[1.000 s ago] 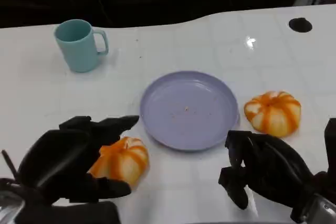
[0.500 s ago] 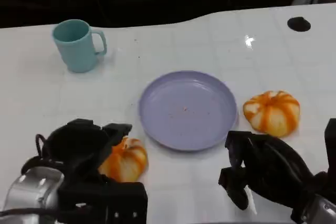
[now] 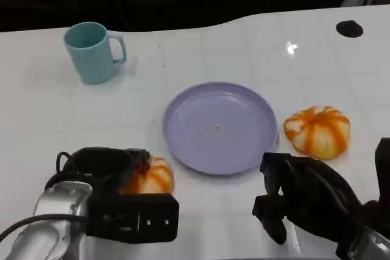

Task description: Grasp the bread from the table and place it into the plate.

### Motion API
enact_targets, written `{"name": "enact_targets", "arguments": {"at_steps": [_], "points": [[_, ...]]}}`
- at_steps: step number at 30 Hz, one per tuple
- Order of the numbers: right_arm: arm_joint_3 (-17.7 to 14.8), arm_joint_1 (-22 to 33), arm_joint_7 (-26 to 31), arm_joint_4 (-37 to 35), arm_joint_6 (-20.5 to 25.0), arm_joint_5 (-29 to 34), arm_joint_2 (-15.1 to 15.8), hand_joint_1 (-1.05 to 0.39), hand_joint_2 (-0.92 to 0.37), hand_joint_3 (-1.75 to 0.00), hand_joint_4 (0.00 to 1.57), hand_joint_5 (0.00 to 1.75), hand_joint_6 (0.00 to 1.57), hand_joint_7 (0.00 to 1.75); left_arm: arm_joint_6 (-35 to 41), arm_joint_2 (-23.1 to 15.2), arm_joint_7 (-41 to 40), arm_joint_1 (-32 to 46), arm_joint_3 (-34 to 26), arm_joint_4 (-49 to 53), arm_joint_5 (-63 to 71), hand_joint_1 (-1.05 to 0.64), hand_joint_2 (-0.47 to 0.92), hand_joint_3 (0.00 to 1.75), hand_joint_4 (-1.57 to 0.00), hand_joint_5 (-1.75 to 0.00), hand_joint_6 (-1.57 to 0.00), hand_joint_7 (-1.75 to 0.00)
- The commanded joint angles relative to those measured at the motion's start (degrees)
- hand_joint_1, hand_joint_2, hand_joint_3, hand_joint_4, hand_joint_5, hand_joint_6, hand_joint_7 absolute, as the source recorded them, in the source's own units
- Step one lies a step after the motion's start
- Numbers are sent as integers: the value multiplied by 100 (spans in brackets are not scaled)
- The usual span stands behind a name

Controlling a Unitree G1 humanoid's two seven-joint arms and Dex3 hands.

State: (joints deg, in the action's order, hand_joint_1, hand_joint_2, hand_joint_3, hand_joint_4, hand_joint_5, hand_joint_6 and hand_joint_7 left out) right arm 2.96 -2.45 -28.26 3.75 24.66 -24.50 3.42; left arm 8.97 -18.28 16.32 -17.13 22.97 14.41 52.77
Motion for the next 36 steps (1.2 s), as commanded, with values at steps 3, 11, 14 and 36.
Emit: {"name": "enact_targets", "arguments": {"at_steps": [3, 11, 14, 36], "points": [[-36, -7, 14, 85, -12, -25, 44, -96, -69, -75, 127, 165, 108, 157, -353, 44, -946, -148, -30, 938, -426, -35, 89, 1, -55, -101, -56, -3], [-55, 52, 17, 194, 12, -52, 63, -96, -69, -76, 128, 164, 109, 157, -1339, -304, -1990, -144, 118, 1484, -587, -28, 92, 41, -76, -153, -93, -88], [-58, 51, 9, 201, 21, -47, 78, -97, -69, -76, 129, 164, 110, 156, -1416, -459, -2188, -19, 147, 1157, -506, -29, 92, 42, -74, -172, -62, -161], [-81, 32, 27, 218, 118, -76, 82, -96, -69, -74, 127, 164, 109, 157, -728, -767, -2186, 1369, -808, -1755, -520, -24, 69, 86, -83, -175, -60, -175]]}}
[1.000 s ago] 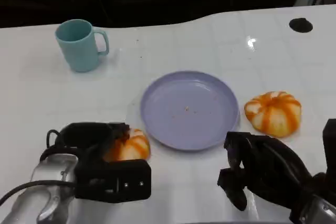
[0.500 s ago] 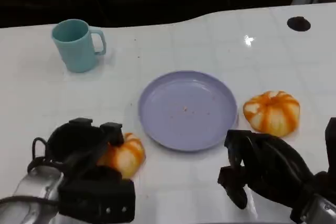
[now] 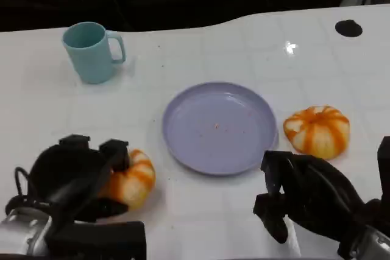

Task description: Grasp the bread from the table and place it into the plate.

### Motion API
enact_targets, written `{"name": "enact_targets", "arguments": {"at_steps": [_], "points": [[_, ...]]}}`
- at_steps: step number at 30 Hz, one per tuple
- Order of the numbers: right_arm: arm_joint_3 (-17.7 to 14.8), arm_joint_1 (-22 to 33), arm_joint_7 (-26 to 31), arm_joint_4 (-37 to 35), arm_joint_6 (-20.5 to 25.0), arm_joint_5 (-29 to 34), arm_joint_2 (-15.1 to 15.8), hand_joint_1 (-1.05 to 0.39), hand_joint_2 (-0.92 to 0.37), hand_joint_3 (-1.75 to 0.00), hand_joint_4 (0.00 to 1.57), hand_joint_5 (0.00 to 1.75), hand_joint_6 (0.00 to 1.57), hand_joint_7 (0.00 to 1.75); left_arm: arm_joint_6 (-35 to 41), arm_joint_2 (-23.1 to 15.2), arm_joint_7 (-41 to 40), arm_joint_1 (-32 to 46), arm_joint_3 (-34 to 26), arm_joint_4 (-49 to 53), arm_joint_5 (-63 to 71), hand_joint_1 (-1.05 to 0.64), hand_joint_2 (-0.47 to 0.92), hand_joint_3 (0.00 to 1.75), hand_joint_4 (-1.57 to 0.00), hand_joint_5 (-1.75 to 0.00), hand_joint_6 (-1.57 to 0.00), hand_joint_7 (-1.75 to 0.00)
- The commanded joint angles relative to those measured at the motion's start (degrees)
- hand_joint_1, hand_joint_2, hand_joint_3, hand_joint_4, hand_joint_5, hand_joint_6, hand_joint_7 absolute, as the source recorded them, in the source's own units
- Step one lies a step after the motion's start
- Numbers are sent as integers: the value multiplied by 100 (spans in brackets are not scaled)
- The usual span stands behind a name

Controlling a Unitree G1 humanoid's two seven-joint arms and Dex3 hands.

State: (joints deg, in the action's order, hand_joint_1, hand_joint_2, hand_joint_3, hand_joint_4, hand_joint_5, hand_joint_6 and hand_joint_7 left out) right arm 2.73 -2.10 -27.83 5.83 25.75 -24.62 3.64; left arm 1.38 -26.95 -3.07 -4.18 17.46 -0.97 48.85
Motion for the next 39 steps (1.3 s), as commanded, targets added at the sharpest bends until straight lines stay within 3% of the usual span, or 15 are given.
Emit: {"name": "enact_targets", "arguments": {"at_steps": [1, 10, 15, 19, 22, 27, 29, 32, 39], "points": [[-62, -1, -15, 10, 16, -74, 55, -95, -69, -74, 127, 164, 108, 157, 30, 146, -288, 69, -316, -269, -168, -23, 68, 88, -83, -175, -60, -175], [-92, -28, -50, -89, 19, -102, 56, -95, -69, -72, 128, 163, 108, 156, -256, 394, -822, -547, -377, -83, -84, -20, 44, 119, -87, -175, -69, -166], [-74, -24, -66, -114, 28, -90, 65, -94, -69, -71, 127, 163, 108, 155, -690, 637, -933, -1249, -236, 583, -298, -21, 45, 111, -87, -175, -63, -174], [-52, -4, -103, -154, -22, -67, 65, -94, -69, -72, 127, 162, 108, 154, -1087, 807, -853, -1888, -79, 1329, -543, -21, 45, 120, -91, -175, -67, -175], [-23, 21, -103, -122, -25, -38, 81, -95, -68, -76, 127, 163, 108, 155, -1304, 992, -849, -2323, 78, 1916, -614, -20, 38, 130, -95, -175, -72, -175], [-22, 56, -159, -113, -54, -45, 106, -97, -65, -80, 127, 164, 109, 155, -1536, 1320, -819, -2920, 315, 2759, -711, -22, 32, 131, -97, -175, -72, -174], [-26, 80, -158, -85, -39, -53, 112, -96, -65, -80, 127, 164, 109, 156, -1610, 1467, -849, -3168, 442, 3154, -700, -24, 35, 126, -97, -175, -77, -160], [-35, 95, -152, -60, 2, -73, 114, -95, -65, -82, 127, 164, 108, 156, -1723, 1685, -959, -3492, 593, 3745, -700, -25, 37, 125, -98, -175, -77, -172], [-35, 135, -150, -21, -20, -82, 96, -95, -64, -83, 128, 163, 109, 156, -1717, 2069, -1042, -4039, 854, 4855, -709, -23, 36, 121, -98, -175, -78, -175]]}}
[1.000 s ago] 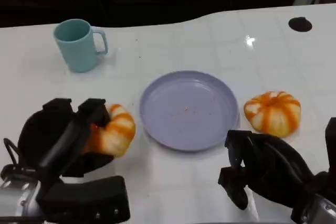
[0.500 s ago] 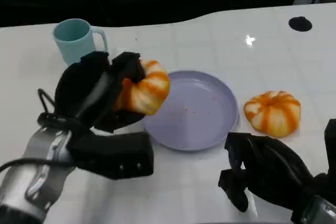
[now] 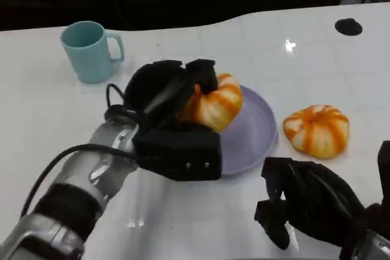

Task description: Grasp the bread from the table and place it into the plate.

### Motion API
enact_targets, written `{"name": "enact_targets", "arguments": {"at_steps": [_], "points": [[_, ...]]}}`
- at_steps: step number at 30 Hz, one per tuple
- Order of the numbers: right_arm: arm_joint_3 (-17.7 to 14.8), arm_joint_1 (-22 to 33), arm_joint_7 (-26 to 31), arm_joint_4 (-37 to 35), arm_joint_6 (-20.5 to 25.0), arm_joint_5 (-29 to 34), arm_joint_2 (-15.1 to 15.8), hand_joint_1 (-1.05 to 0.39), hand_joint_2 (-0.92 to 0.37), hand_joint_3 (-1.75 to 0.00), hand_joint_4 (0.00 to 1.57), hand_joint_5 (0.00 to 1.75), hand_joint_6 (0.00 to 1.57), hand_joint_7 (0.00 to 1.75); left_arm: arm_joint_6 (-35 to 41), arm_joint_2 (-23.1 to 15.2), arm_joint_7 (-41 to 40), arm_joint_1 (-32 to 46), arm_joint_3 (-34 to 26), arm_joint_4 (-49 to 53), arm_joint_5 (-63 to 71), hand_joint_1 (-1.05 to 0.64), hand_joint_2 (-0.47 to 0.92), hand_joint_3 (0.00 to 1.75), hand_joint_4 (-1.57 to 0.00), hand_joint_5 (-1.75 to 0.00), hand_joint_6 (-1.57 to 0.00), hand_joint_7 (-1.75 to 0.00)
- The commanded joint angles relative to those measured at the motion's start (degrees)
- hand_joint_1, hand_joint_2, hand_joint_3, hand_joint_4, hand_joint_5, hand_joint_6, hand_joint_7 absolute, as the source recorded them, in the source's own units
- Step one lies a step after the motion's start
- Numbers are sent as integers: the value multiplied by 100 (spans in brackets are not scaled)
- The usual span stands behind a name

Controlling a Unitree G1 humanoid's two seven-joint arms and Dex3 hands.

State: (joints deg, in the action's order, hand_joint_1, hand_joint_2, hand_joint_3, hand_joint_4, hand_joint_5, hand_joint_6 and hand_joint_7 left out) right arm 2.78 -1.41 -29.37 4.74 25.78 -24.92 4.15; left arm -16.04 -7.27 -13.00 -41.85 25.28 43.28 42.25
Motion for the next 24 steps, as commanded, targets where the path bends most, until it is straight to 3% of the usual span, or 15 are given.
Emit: {"name": "enact_targets", "arguments": {"at_steps": [1, 4, 7, 9, 11, 14, 17, 24], "points": [[-38, 74, 15, 102, -23, -47, 41, -96, -64, -83, 128, 163, 109, 155, 25, 141, -45, -313, 83, 537, -72, -22, 39, 120, -97, -175, -76, -175], [-49, 79, 4, 100, -27, -65, 33, -96, -64, -82, 128, 162, 109, 154, 15, 248, -12, -425, 94, 843, -153, -21, 42, 119, -96, -175, -74, -175], [-37, 87, 6, 116, -44, -47, 36, -95, -65, -81, 128, 162, 110, 154, 85, 289, 285, -521, 107, 1010, -248, -25, 55, 97, -80, -171, -82, -99], [-28, 98, 27, 145, -49, -30, 32, -95, -65, -82, 128, 162, 110, 154, 125, 226, 535, -559, 191, 994, -216, -37, 78, 49, -62, -128, -77, -43], [-22, 102, 49, 164, -43, -19, 25, -96, -65, -81, 129, 162, 110, 154, 213, 123, 811, -580, 325, 871, -127, -49, 89, 32, -48, -74, -62, -12], [-27, 106, 49, 179, -24, -31, 22, -96, -66, -81, 129, 161, 110, 154, 402, -13, 1452, -598, 455, 627, -115, -69, 92, 38, -22, -42, -34, -1], [-21, 106, 37, 180, -57, -12, 33, -95, -67, -81, 128, 161, 108, 154, 505, -171, 1856, -530, 532, 336, -81, -81, 92, 44, -5, -33, -21, 0], [-17, 97, 6, 138, -121, 15, 42, -94, -69, -79, 128, 160, 108, 155, 461, -425, 2085, -307, 524, -133, -133, -94, 92, 53, 0, -23, -18, -1]]}}
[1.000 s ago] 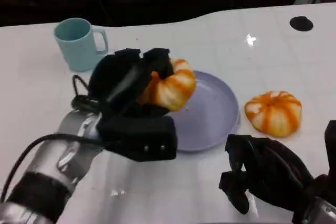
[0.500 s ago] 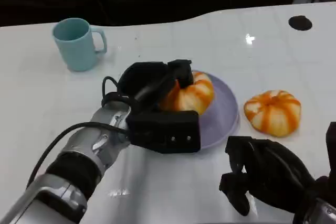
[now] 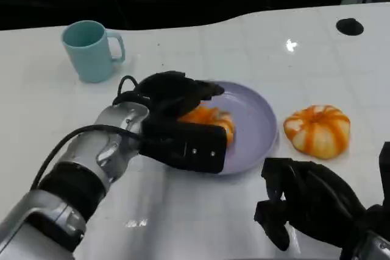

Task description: Grasp the bread from the table and place it into the plate.

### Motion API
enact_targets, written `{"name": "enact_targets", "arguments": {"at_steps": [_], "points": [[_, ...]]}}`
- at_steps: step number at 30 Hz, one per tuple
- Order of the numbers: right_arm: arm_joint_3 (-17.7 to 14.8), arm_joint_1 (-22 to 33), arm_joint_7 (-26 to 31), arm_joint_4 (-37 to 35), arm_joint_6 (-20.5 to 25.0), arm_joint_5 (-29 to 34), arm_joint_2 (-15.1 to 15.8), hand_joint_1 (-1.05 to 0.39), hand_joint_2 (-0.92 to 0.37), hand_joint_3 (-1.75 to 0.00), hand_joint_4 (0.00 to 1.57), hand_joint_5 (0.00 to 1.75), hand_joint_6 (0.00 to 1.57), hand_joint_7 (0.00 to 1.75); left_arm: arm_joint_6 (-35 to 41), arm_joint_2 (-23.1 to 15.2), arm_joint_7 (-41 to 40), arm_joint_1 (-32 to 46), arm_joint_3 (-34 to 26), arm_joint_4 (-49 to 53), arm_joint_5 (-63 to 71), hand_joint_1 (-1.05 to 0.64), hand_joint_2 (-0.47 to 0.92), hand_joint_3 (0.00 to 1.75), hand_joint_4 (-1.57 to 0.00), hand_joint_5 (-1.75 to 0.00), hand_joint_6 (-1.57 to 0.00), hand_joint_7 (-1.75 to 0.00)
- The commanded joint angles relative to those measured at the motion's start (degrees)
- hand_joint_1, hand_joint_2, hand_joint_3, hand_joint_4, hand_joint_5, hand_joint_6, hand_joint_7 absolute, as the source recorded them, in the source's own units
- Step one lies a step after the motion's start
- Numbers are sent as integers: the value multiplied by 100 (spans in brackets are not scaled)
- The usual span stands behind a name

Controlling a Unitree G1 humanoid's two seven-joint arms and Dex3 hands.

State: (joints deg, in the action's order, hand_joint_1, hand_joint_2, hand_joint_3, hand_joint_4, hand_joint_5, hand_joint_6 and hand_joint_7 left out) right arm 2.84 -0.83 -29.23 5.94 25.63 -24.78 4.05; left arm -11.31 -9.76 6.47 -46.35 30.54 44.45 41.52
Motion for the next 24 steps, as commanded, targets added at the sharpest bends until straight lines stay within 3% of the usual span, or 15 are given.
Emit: {"name": "enact_targets", "arguments": {"at_steps": [1, 9, 13, 15, 17, 18, 21, 24], "points": [[-21, 39, -1, 20, -107, 7, 50, -94, -69, -79, 128, 160, 108, 155, -36, -208, 149, 175, -20, -316, -85, -94, 92, 54, 0, -23, -18, -1], [-34, 32, -2, 25, -62, -30, 39, -95, -67, -79, 129, 162, 109, 157, -196, -437, 266, 541, -324, -1019, -483, -91, 92, 49, 0, -37, -24, -3], [-46, 23, 22, 54, -16, -47, 40, -96, -67, -79, 129, 162, 108, 158, -483, -494, 457, 1076, -861, -1591, -1383, -84, 92, 43, -7, -49, -30, -5], [-62, 19, 12, 55, 17, -84, 37, -95, -67, -78, 128, 162, 108, 158, -541, -452, 612, 1336, -1116, -1812, -1876, -79, 92, 38, -15, -58, -38, -9], [-63, 14, 23, 66, 44, -82, 49, -95, -67, -78, 128, 162, 108, 157, -440, -383, 952, 1646, -1386, -2145, -2535, -74, 92, 35, -19, -85, -45, -14], [-61, 11, 30, 72, 54, -74, 57, -95, -67, -78, 128, 162, 108, 157, -364, -352, 1088, 1786, -1490, -2317, -2795, -69, 92, 31, -25, -107, -46, -30], [-78, 11, 33, 70, 76, -110, 38, -95, -67, -77, 128, 162, 108, 157, -126, -215, 1404, 2329, -1790, -2952, -3624, -59, 92, 24, -40, -138, -35, -96], [-64, 17, 64, 100, 88, -100, 44, -95, -67, -77, 128, 163, 109, 157, 71, -106, 1644, 2790, -2023, -3431, -4307, -58, 92, 26, -40, -159, -38, -134]]}}
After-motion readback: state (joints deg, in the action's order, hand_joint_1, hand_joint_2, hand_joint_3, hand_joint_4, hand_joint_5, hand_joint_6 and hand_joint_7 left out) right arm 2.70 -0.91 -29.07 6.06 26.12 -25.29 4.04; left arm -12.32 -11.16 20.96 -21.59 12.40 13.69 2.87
